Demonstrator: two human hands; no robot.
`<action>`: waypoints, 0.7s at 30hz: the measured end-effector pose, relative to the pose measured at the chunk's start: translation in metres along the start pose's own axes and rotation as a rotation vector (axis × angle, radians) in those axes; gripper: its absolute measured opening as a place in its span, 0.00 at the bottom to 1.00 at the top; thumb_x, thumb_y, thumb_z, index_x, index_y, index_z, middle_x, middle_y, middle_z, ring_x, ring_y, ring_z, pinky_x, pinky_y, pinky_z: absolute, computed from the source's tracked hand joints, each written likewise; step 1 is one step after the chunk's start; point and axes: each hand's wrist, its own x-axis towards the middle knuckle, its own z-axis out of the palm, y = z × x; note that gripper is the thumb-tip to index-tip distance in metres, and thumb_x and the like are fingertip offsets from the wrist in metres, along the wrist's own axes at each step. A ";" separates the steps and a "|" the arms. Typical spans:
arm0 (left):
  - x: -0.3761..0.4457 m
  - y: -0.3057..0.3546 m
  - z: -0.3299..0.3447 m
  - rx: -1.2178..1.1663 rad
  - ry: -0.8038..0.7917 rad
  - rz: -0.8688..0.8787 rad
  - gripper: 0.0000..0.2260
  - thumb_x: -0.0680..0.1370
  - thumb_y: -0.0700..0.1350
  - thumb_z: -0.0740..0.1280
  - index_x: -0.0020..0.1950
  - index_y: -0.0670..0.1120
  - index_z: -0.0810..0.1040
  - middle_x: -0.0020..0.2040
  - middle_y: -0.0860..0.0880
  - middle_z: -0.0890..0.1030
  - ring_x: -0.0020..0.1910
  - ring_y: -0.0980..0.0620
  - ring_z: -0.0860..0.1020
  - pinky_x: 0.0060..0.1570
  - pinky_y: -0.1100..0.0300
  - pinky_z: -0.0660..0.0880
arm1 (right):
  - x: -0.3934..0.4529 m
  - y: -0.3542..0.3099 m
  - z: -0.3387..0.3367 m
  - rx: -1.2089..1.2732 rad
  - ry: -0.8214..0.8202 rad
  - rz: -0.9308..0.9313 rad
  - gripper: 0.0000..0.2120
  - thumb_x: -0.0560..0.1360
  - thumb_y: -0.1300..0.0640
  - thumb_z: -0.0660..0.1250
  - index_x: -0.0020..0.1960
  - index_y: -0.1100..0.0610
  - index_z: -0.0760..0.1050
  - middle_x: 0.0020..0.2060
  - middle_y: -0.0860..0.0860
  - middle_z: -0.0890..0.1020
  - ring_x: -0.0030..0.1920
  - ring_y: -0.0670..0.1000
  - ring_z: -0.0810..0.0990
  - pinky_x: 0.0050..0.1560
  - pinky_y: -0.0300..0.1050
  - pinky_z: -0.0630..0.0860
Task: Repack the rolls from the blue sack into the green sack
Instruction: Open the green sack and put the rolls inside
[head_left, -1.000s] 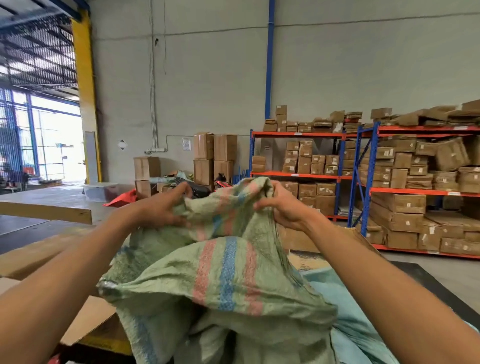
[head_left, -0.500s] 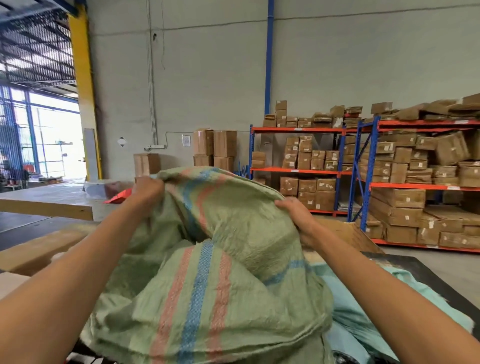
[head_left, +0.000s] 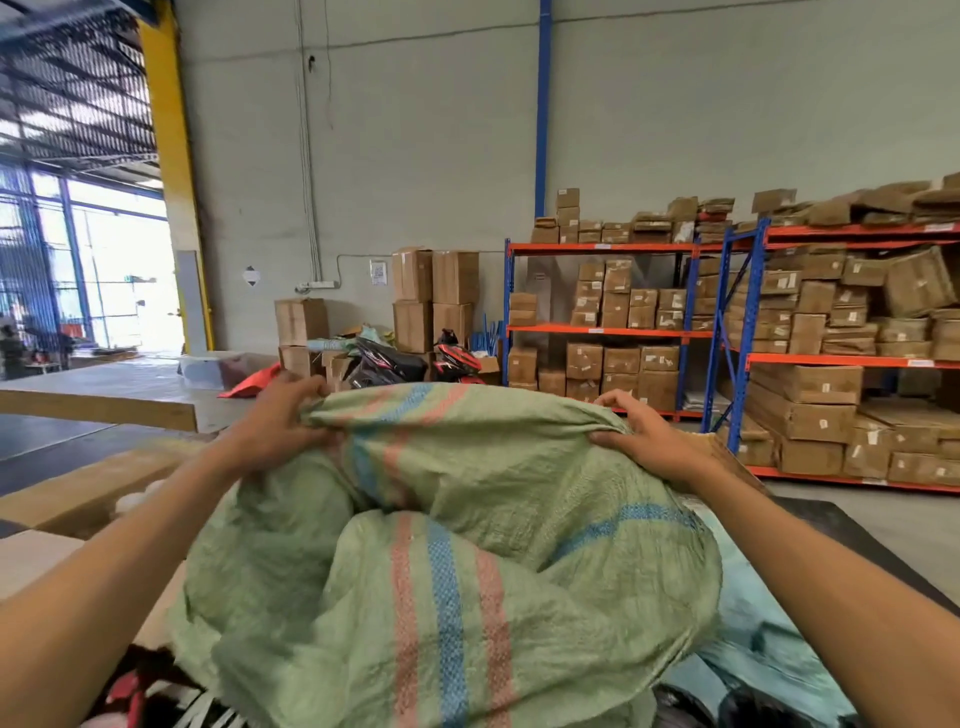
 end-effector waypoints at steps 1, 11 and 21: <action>-0.003 0.005 0.003 0.119 0.206 -0.011 0.20 0.69 0.51 0.77 0.60 0.56 0.79 0.60 0.47 0.78 0.56 0.45 0.77 0.54 0.49 0.76 | -0.001 0.001 -0.001 0.035 -0.016 0.008 0.15 0.74 0.52 0.73 0.57 0.47 0.72 0.55 0.44 0.78 0.53 0.48 0.80 0.48 0.43 0.77; -0.016 0.082 0.025 -0.722 0.145 -0.704 0.05 0.78 0.42 0.63 0.46 0.42 0.77 0.46 0.39 0.81 0.41 0.45 0.78 0.43 0.53 0.76 | -0.016 0.016 -0.003 0.090 -0.001 0.056 0.11 0.69 0.47 0.76 0.47 0.51 0.85 0.48 0.48 0.86 0.51 0.49 0.84 0.54 0.48 0.79; -0.051 0.061 -0.023 -0.299 -0.367 -0.318 0.33 0.53 0.47 0.76 0.57 0.50 0.73 0.54 0.44 0.80 0.50 0.49 0.81 0.43 0.60 0.79 | 0.007 0.001 -0.013 0.505 -0.146 0.410 0.19 0.80 0.48 0.66 0.64 0.60 0.77 0.48 0.58 0.85 0.47 0.58 0.85 0.49 0.53 0.82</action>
